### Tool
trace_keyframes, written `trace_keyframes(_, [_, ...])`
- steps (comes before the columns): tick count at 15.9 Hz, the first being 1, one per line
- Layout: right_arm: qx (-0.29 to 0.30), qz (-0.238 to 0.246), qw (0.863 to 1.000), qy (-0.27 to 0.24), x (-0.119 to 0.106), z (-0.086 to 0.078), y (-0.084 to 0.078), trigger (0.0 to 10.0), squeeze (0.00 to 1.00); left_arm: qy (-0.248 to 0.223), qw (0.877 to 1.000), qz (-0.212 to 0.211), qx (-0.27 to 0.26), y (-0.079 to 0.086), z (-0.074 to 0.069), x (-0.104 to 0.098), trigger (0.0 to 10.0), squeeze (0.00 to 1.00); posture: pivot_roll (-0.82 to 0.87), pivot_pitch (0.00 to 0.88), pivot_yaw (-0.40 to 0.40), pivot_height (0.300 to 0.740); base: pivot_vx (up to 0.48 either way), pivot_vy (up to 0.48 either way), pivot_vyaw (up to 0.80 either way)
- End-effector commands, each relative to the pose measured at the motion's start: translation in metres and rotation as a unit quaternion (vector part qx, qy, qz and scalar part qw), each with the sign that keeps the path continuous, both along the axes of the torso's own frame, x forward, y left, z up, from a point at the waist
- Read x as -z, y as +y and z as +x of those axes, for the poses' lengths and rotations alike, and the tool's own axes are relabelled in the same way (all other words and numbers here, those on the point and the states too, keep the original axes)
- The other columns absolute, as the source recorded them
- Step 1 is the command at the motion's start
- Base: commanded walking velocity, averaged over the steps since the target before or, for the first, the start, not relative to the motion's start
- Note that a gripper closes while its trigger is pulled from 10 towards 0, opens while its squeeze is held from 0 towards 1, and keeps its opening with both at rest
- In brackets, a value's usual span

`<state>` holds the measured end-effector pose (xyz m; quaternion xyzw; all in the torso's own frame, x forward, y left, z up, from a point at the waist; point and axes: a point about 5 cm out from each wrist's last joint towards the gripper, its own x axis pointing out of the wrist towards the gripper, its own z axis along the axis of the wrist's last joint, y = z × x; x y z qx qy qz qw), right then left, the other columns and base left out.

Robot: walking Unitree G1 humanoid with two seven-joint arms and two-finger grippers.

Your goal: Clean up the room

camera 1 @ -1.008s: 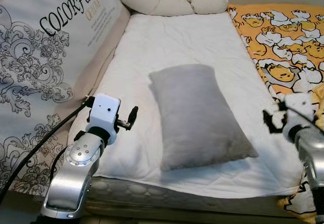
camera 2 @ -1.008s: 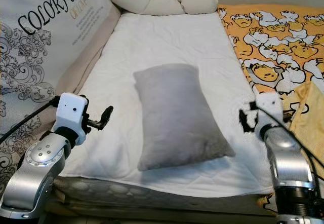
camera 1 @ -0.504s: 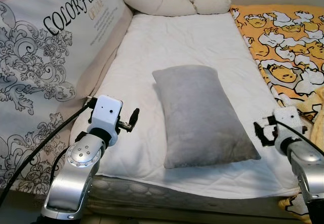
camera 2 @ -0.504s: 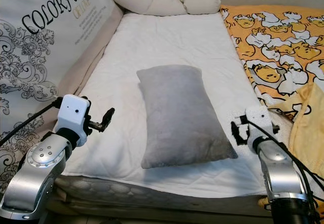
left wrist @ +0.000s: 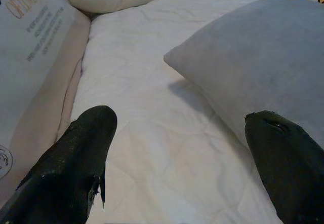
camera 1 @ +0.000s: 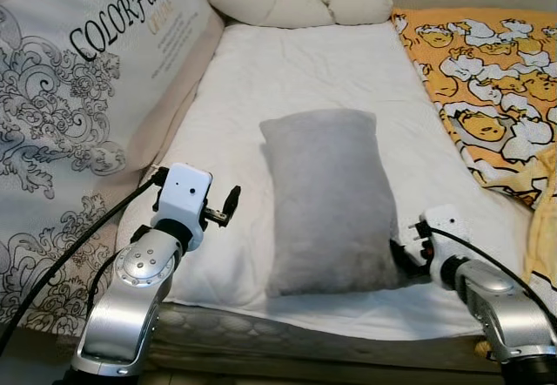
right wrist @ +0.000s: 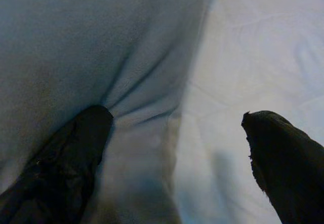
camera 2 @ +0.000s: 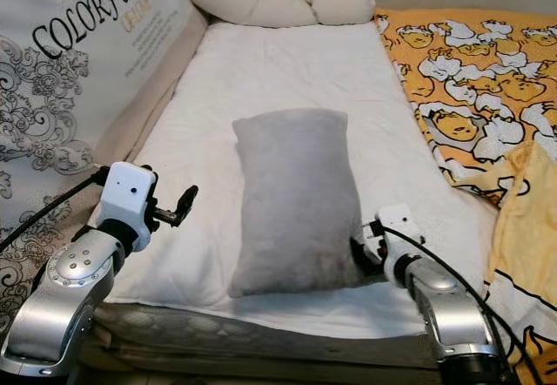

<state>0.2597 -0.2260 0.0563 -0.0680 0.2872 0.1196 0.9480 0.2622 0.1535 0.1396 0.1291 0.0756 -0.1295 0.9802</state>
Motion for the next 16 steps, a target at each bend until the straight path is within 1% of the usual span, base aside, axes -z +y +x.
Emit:
trace_keyframes(1, [-0.009, 0.047, 0.999, -0.003, -0.005, 0.002, 0.014, 10.0, 0.0, -0.004, 1.0, 0.002, 0.0, -0.001, 0.002, -0.001, 10.0, 0.0, 0.07, 0.0, 0.023, 0.74, 0.0, 0.0, 0.0])
trace_keyframes(2, [-0.01, 0.06, 0.998, -0.006, -0.008, 0.004, 0.018, 10.0, 0.0, -0.004, 1.0, 0.001, -0.002, -0.001, 0.002, -0.001, 10.0, 0.0, 0.07, 0.0, 0.022, 0.74, 0.0, 0.0, 0.0])
trace_keyframes(3, [-0.023, 0.077, 0.997, -0.01, -0.013, 0.006, 0.028, 10.0, 0.0, -0.004, 1.0, 0.001, -0.001, -0.001, 0.002, -0.001, 10.0, 0.0, 0.07, 0.0, 0.021, 0.74, 0.0, 0.0, 0.0])
trace_keyframes(6, [-0.021, 0.099, 0.995, -0.016, -0.019, 0.009, 0.035, 10.0, 0.0, -0.005, 1.0, 0.0, -0.002, -0.002, 0.002, -0.001, 10.0, 0.0, 0.07, 0.0, 0.021, 0.74, 0.0, 0.0, 0.0])
trace_keyframes(7, [-0.01, 0.089, 0.996, -0.018, -0.018, 0.009, 0.029, 10.0, 0.0, -0.005, 1.0, 0.0, -0.002, -0.002, 0.003, -0.001, 10.0, 0.0, 0.07, 0.0, 0.022, 0.74, 0.0, 0.0, 0.0])
trace_keyframes(8, [0.01, 0.049, 0.998, -0.026, -0.017, 0.009, 0.016, 10.0, 0.0, -0.008, 1.0, 0.002, -0.003, -0.001, 0.003, -0.002, 10.0, 0.0, 0.07, 0.0, 0.027, 0.74, 0.0, 0.0, 0.0])
trace_keyframes(9, [0.014, 0.006, 0.999, -0.032, -0.016, 0.009, 0.008, 10.0, 0.0, -0.01, 1.0, 0.002, -0.004, -0.001, 0.004, -0.003, 10.0, 0.0, 0.07, 0.0, 0.029, 0.74, 0.0, 0.0, 0.0])
trace_keyframes(10, [0.005, -0.033, 0.999, -0.036, -0.018, 0.007, 0.001, 10.0, 0.0, -0.01, 1.0, 0.002, -0.004, 0.0, 0.005, -0.003, 10.0, 0.0, 0.06, 0.0, 0.03, 0.74, 0.0, 0.0, 0.0])
trace_keyframes(11, [0.003, -0.048, 0.998, -0.043, -0.02, 0.007, -0.004, 10.0, 0.0, -0.01, 1.0, 0.002, -0.004, 0.0, 0.005, -0.003, 10.0, 0.0, 0.06, 0.0, 0.035, 0.74, 0.0, 0.0, 0.0])
trace_keyframes(12, [0.008, -0.056, 0.997, -0.06, -0.029, 0.009, -0.011, 10.0, 0.0, -0.01, 1.0, 0.003, -0.001, 0.0, 0.005, -0.003, 10.0, 0.0, 0.06, 0.0, 0.039, 0.74, 0.0, 0.0, 0.0])
trace_keyframes(13, [0.005, -0.051, 0.995, -0.086, -0.043, 0.013, -0.017, 10.0, 0.0, -0.008, 1.0, 0.006, 0.01, 0.0, 0.004, -0.003, 10.0, 0.0, 0.06, 0.0, 0.042, 0.74, 0.0, 0.0, 0.0])
trace_keyframes(14, [-0.027, -0.061, 0.992, -0.109, -0.059, 0.016, -0.023, 10.0, 0.0, -0.004, 0.999, 0.019, 0.032, -0.001, 0.003, -0.003, 10.0, 0.0, 0.06, 0.0, 0.046, 0.74, 0.0, 0.0, 0.0])
trace_keyframes(16, [-0.056, -0.063, 0.989, -0.119, -0.07, 0.016, -0.026, 10.0, 0.0, -0.001, 0.998, 0.023, 0.052, -0.001, 0.003, -0.004, 10.0, 0.0, 0.06, 0.0, 0.047, 0.74, 0.0, 0.0, 0.0])
